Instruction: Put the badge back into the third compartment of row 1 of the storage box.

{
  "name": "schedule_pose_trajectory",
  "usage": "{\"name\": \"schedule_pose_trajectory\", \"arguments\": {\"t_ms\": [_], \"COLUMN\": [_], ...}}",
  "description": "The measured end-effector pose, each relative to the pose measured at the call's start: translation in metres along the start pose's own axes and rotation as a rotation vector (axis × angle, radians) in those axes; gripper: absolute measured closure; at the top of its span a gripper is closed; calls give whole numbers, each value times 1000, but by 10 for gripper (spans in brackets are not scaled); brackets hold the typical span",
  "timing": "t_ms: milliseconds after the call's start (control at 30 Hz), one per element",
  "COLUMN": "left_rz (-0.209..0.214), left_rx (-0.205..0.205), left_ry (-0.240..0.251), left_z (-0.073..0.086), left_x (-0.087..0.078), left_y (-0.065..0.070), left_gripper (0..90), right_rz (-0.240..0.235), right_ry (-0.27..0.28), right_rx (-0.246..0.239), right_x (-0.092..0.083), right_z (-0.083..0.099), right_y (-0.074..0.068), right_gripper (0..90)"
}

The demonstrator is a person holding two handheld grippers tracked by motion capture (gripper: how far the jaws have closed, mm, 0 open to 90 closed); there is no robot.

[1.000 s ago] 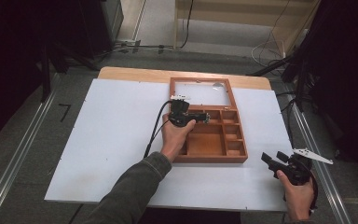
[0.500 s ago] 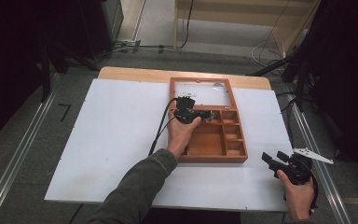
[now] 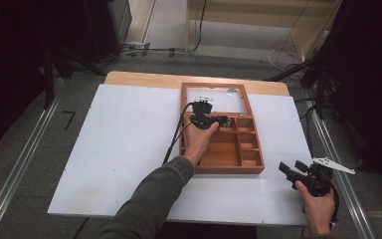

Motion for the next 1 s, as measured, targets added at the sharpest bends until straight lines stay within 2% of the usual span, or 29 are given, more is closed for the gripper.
{"name": "schedule_pose_trajectory", "arguments": {"t_ms": [167, 233, 300, 500, 1000], "left_rz": [5, 8, 9, 16, 33], "left_rx": [-15, -13, -9, -3, 2], "left_ry": [-13, -7, -4, 3, 12], "left_z": [0, 0, 0, -1, 1], "left_x": [6, 5, 4, 0, -10], "left_y": [-3, -1, 0, 1, 5], "left_gripper": [884, 805, 768, 747, 549], "right_rz": [-2, -1, -2, -1, 4], "right_ry": [1, 1, 3, 3, 2], "right_rx": [4, 4, 2, 4, 2], "right_x": [0, 0, 0, -1, 0], "right_z": [0, 0, 0, -1, 0], "right_y": [1, 1, 1, 2, 2], "right_gripper": [244, 244, 244, 245, 244]}}
Point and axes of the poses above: each handheld gripper's, and its own axes: x roughly forward along the jaws, z roughly out of its underside, y roughly to its right, the point moved 2 cm from there along x, roughly forward along the jaws, and after that the axes turned 9 degrees about x, right-handed, at the moved point
